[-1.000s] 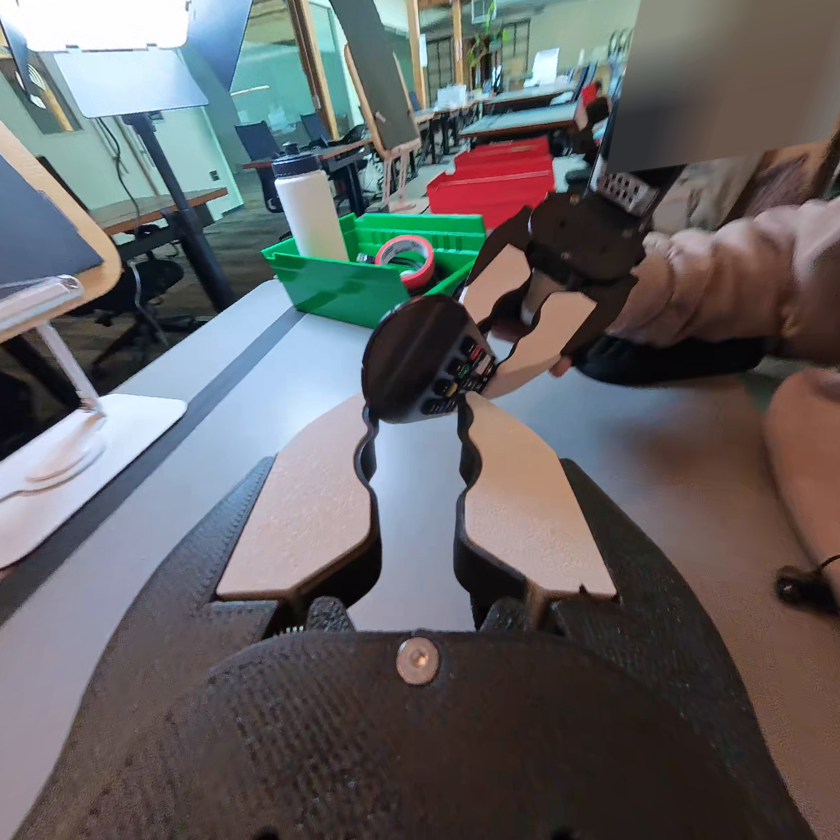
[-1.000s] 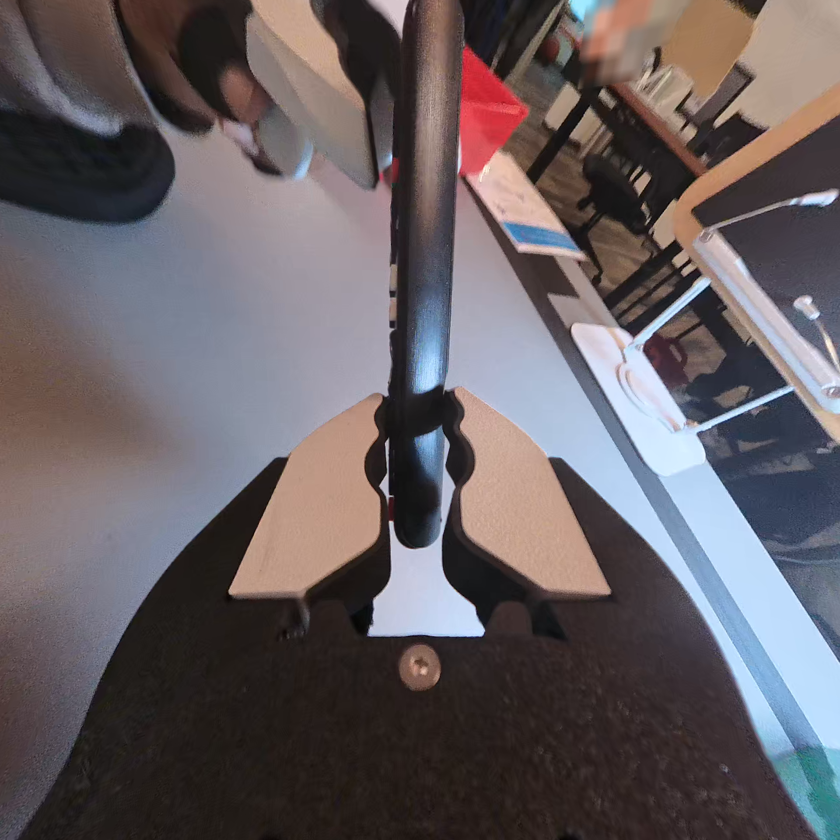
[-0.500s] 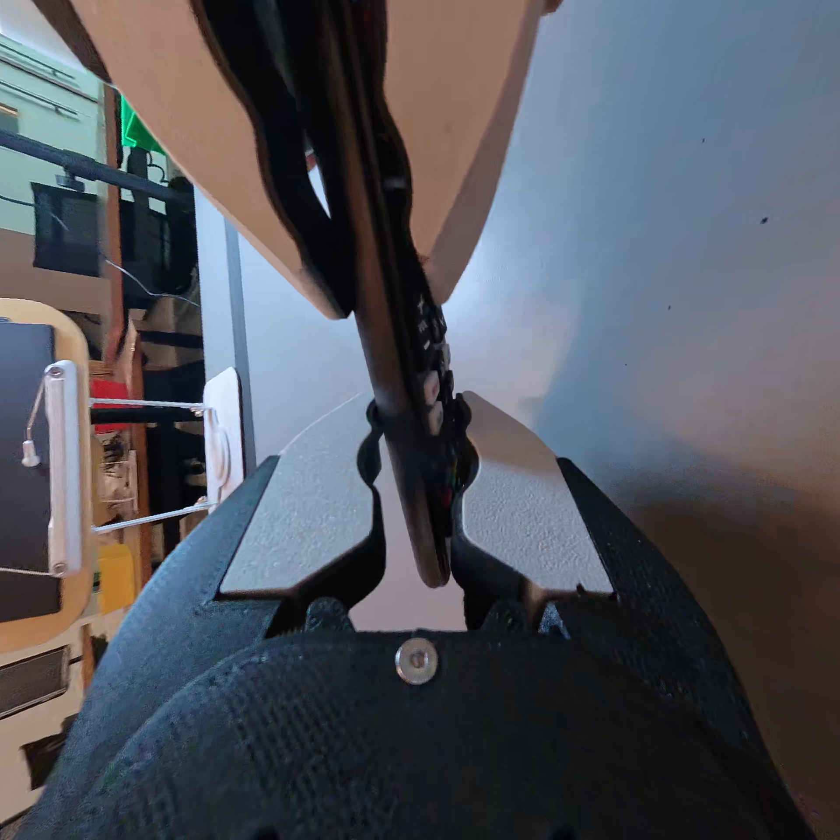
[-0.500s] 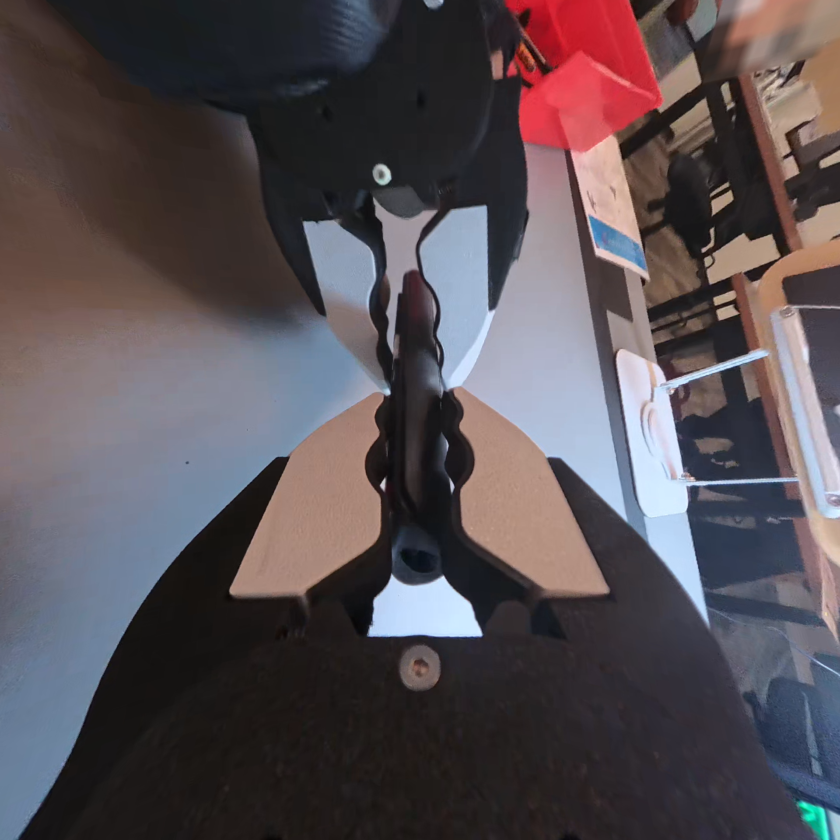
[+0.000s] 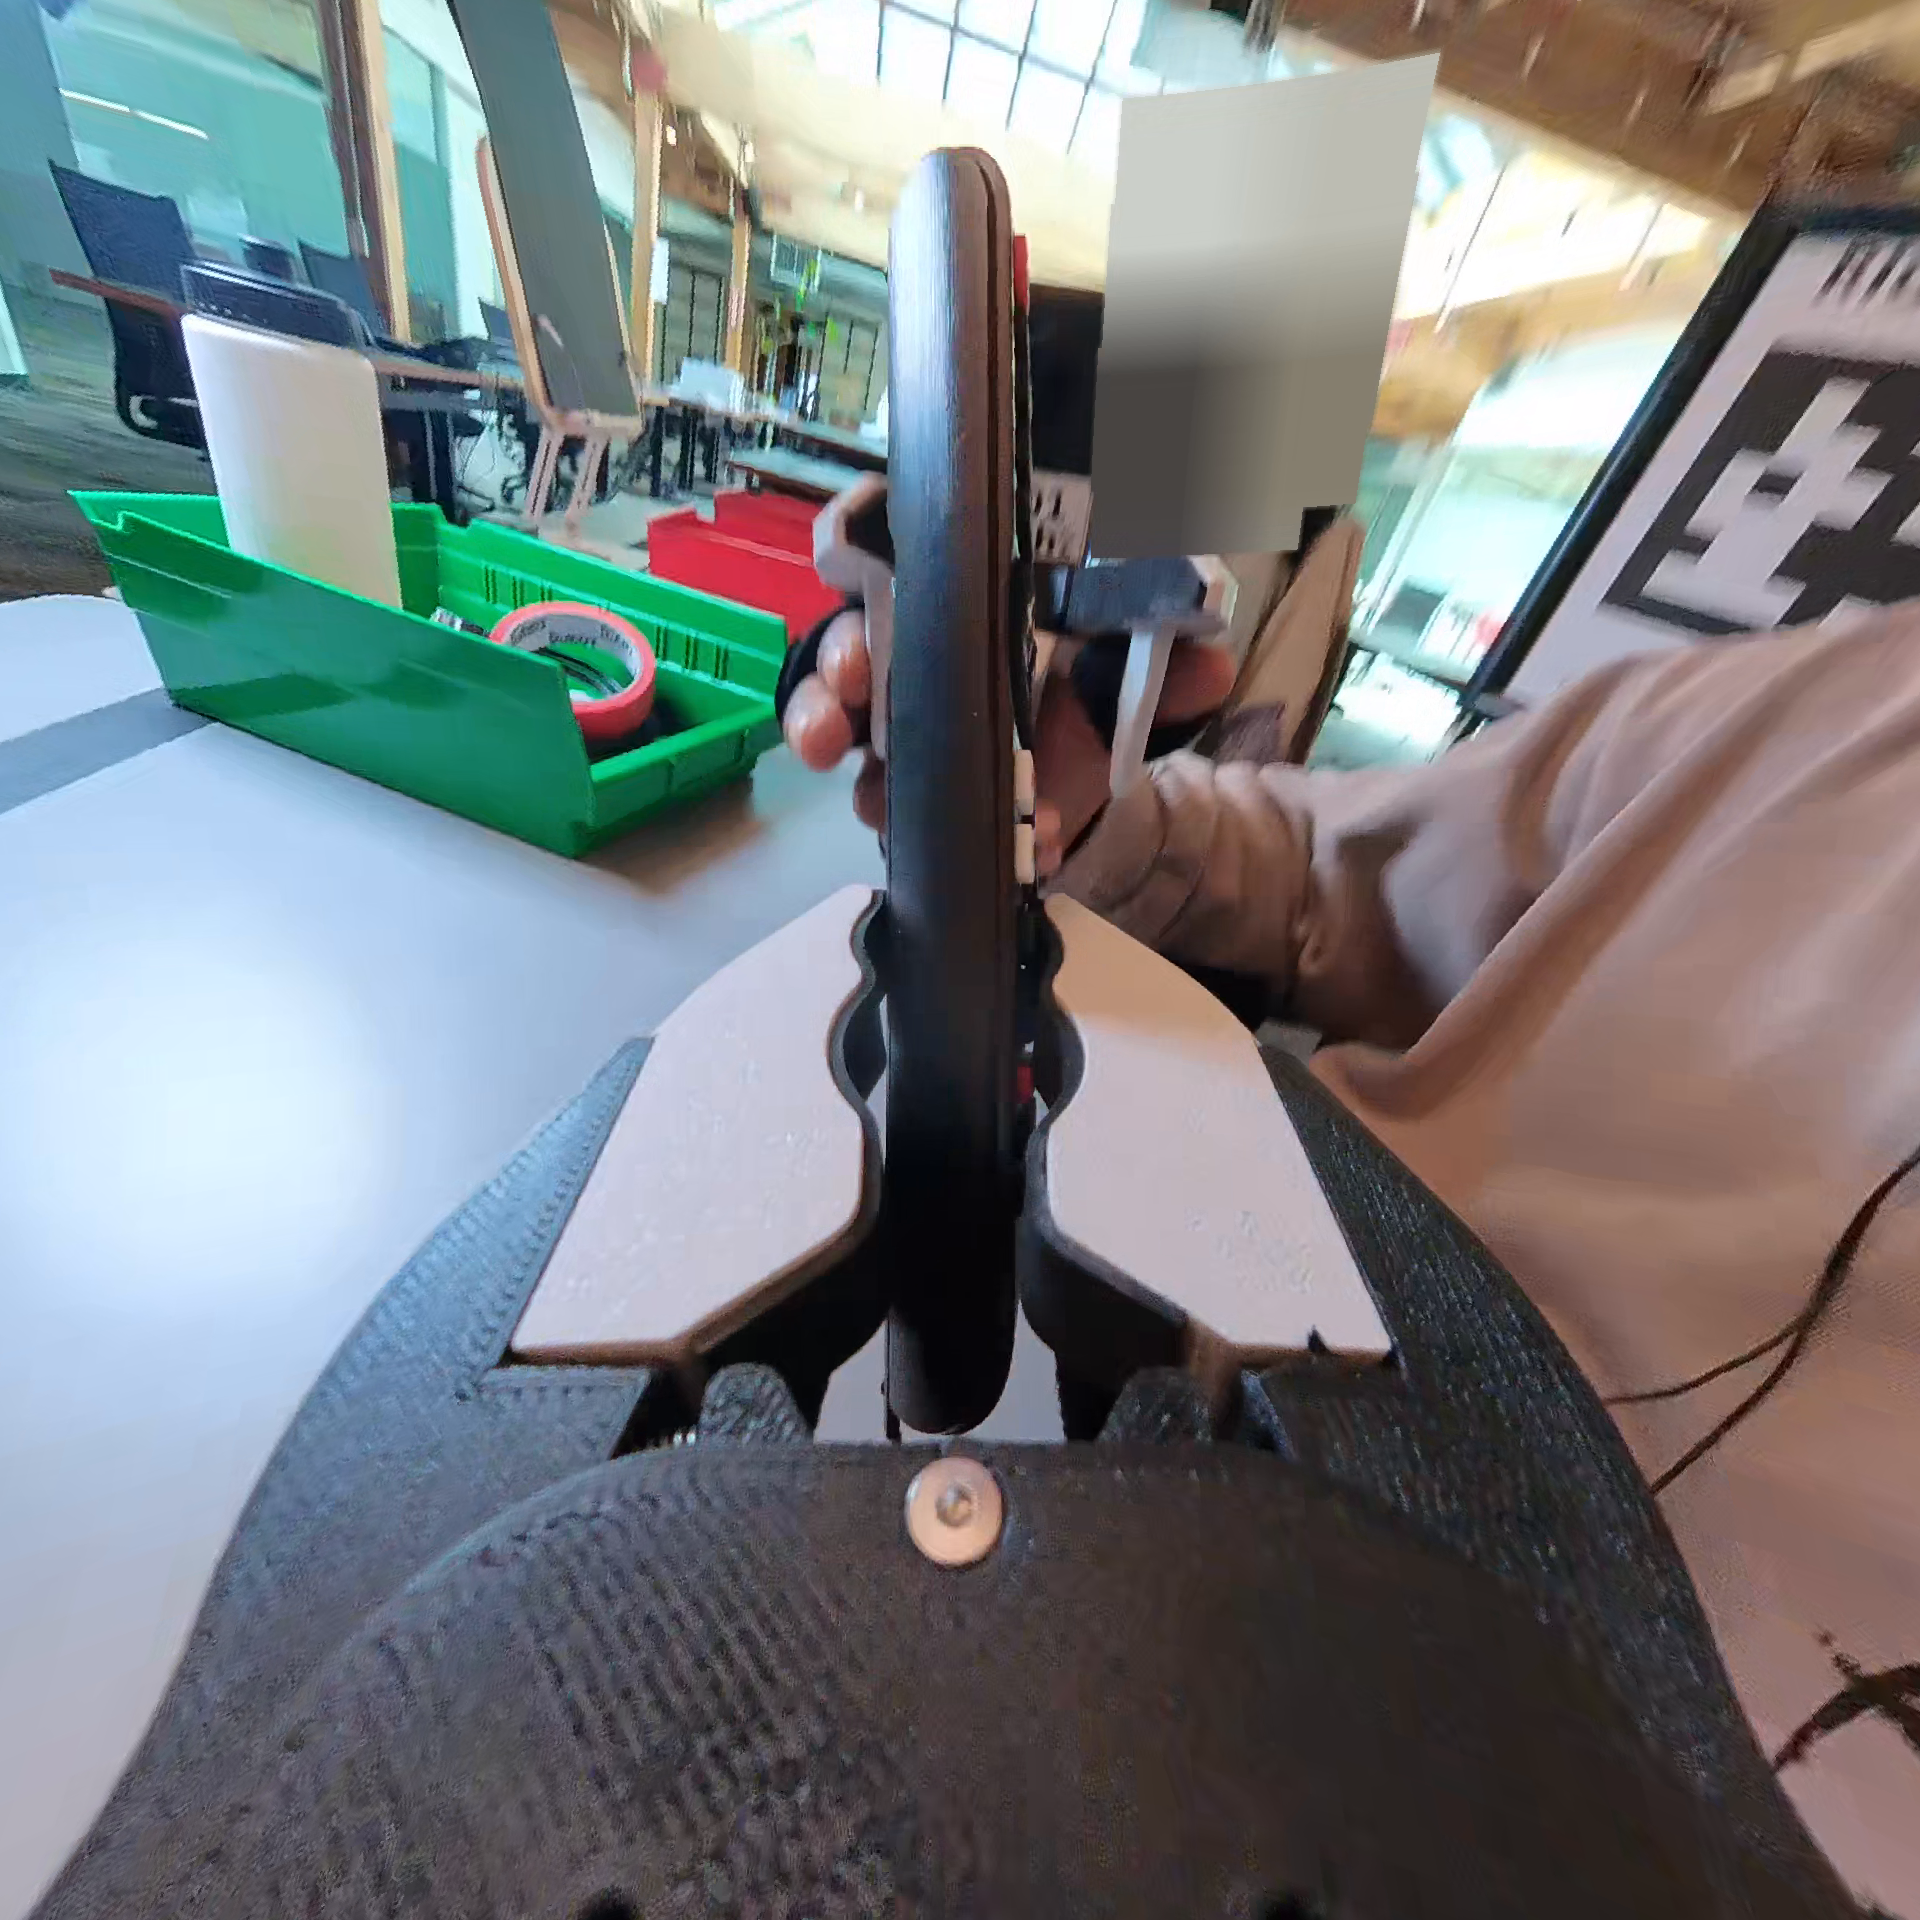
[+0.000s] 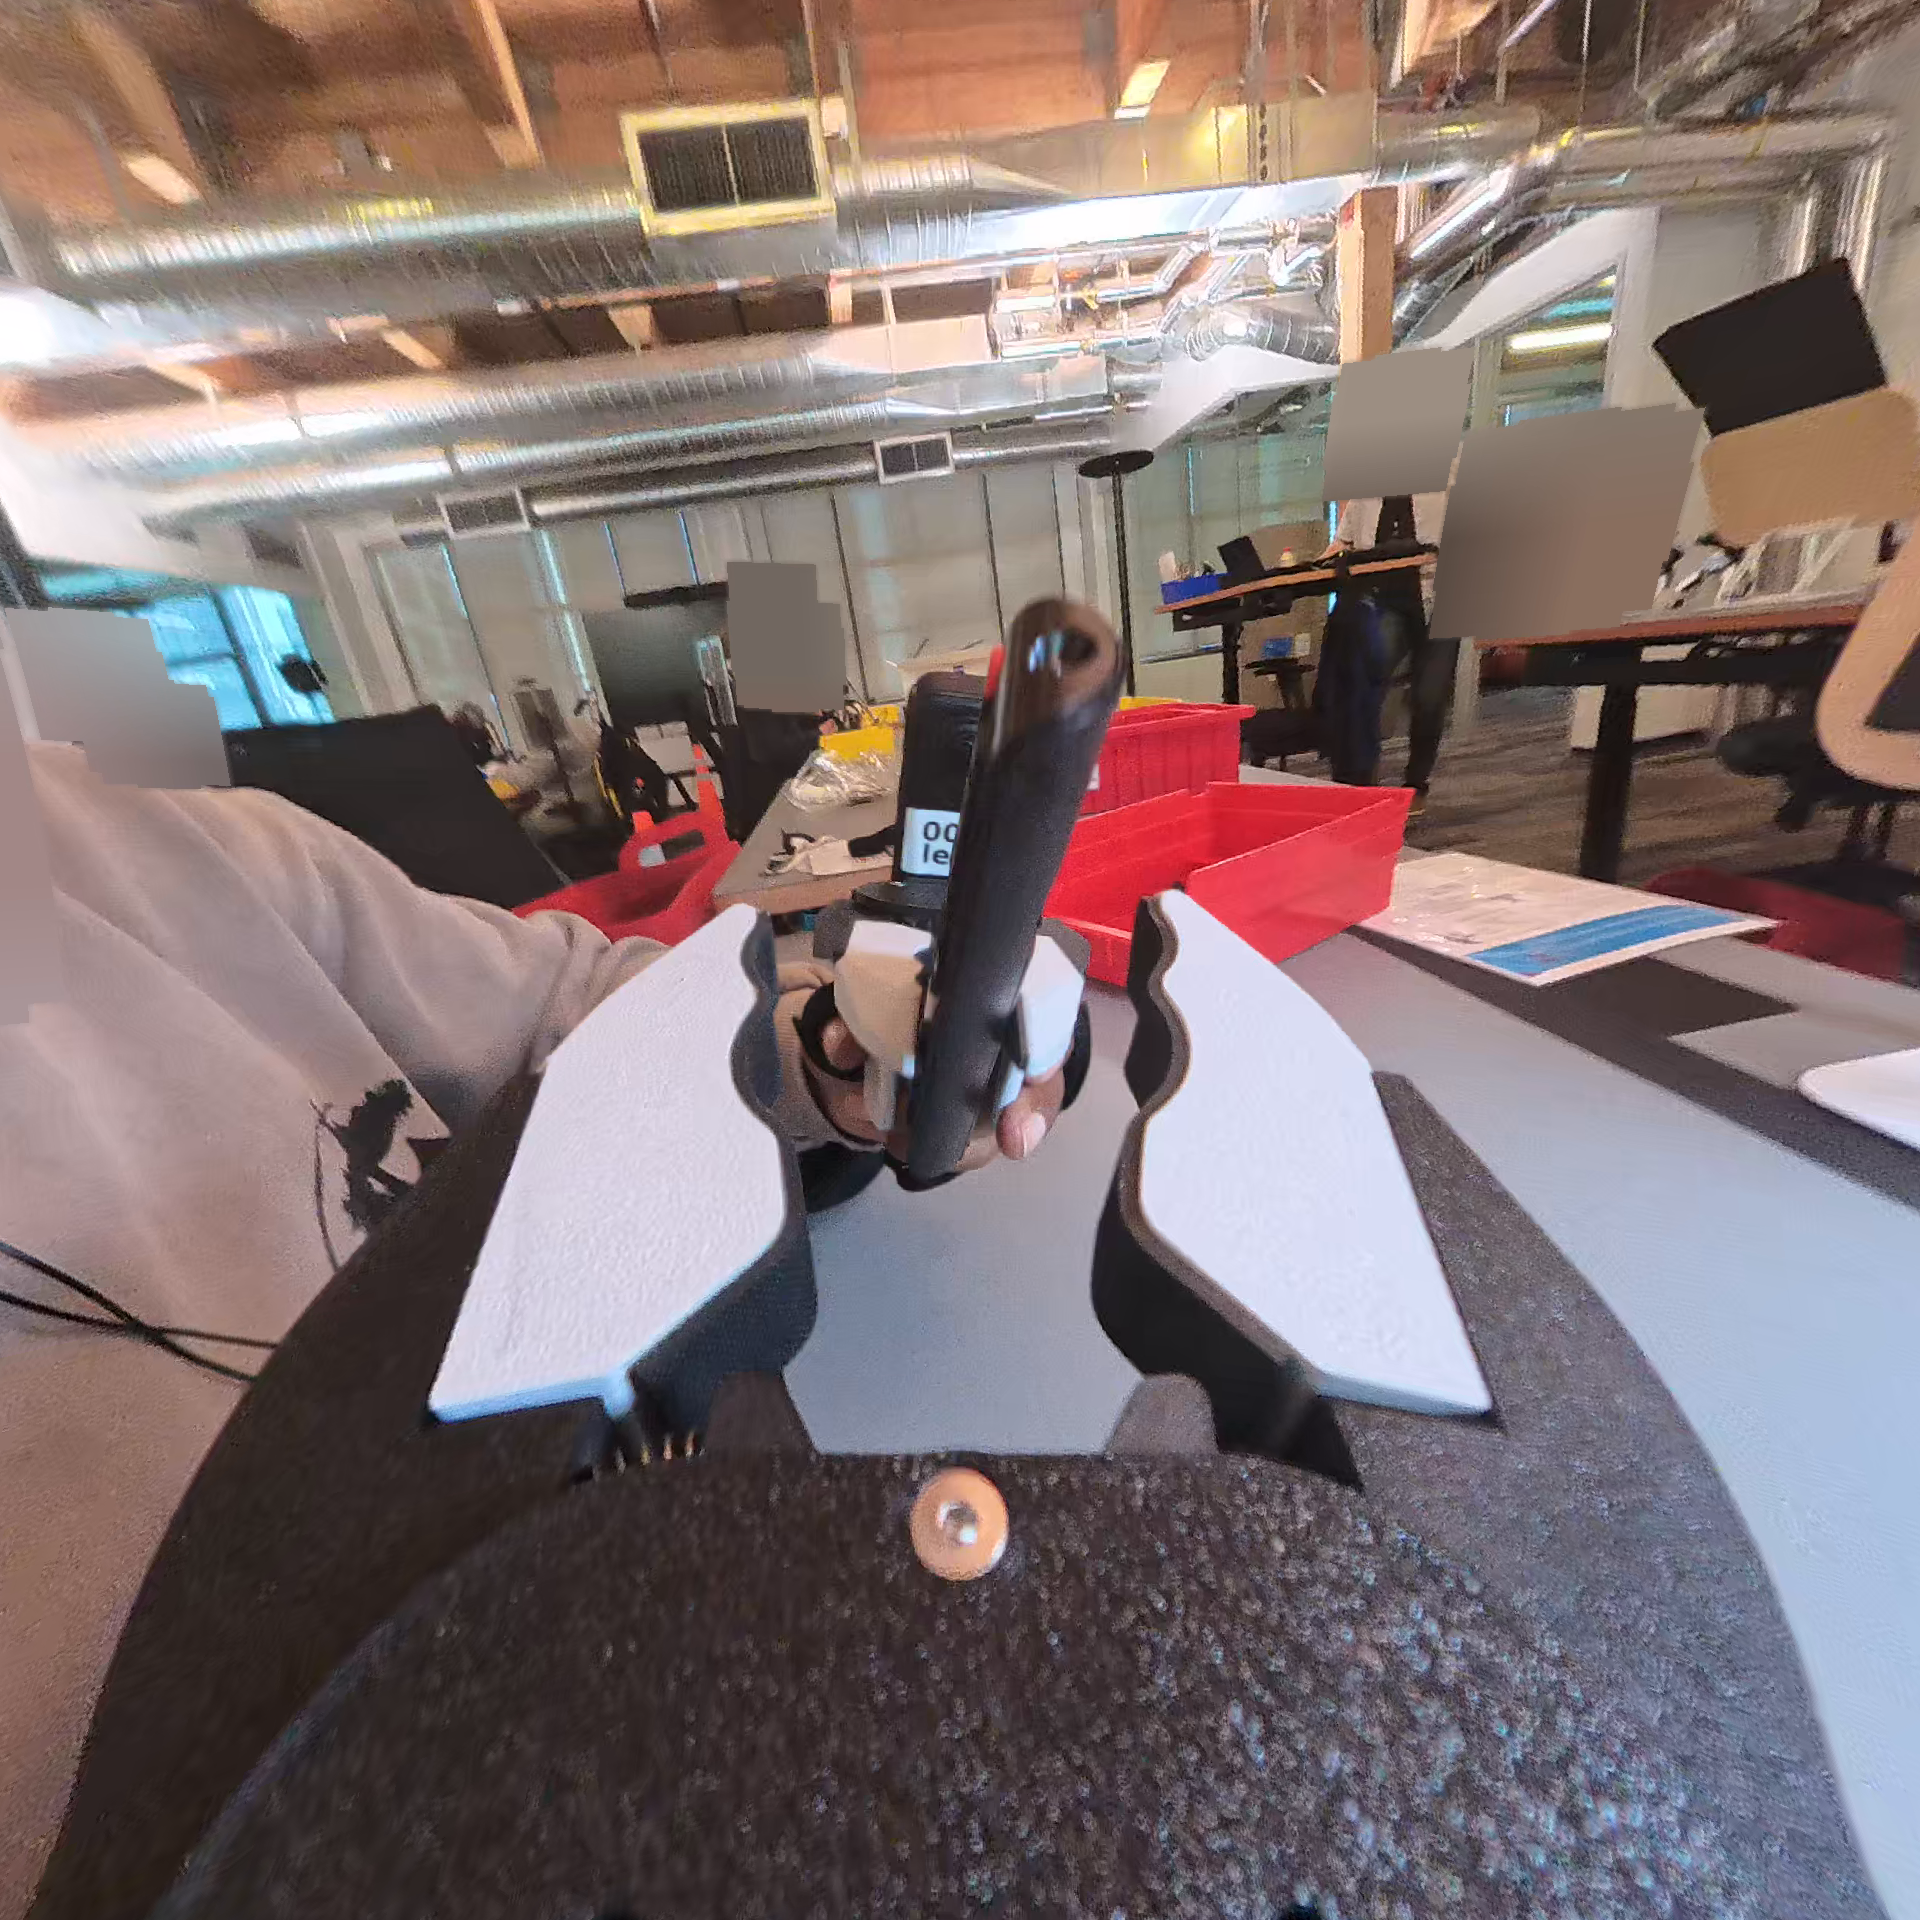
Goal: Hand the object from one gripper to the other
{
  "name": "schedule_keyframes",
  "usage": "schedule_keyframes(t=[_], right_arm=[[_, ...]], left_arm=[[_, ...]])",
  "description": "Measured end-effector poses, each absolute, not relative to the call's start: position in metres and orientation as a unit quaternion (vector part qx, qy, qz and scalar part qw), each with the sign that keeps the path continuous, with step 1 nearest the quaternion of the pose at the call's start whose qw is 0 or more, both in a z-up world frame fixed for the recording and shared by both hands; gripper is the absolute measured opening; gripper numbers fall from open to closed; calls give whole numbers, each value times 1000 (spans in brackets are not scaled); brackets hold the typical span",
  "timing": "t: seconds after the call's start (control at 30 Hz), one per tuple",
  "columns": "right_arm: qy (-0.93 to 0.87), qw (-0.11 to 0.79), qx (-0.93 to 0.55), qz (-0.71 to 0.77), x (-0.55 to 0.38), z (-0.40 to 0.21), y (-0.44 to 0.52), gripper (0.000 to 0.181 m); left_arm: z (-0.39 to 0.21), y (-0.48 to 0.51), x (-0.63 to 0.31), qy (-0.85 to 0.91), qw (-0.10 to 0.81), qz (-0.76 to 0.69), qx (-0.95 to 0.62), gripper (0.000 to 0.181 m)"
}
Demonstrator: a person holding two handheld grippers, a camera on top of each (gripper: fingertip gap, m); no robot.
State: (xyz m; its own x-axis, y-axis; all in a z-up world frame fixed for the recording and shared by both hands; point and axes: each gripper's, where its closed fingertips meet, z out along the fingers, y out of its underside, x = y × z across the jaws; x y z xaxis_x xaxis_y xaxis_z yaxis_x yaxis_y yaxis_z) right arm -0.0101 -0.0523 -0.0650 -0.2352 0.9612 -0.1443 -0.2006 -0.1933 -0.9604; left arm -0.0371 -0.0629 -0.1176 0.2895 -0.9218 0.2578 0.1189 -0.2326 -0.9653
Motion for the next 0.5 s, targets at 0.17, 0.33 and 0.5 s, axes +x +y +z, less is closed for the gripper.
schedule_keyframes(t=[0.17,0.33,0.5], right_arm=[[-455,417,-479,624,-37,-94,-60,57],[-491,401,-535,559,-53,-124,-58,23],[-567,417,-572,421,-42,-147,-38,23]], left_arm=[[-116,-62,-35,290,530,-537,-589,25],[-142,-55,-22,312,511,-488,-635,26],[-153,-41,-48,351,528,-362,-683,40]])
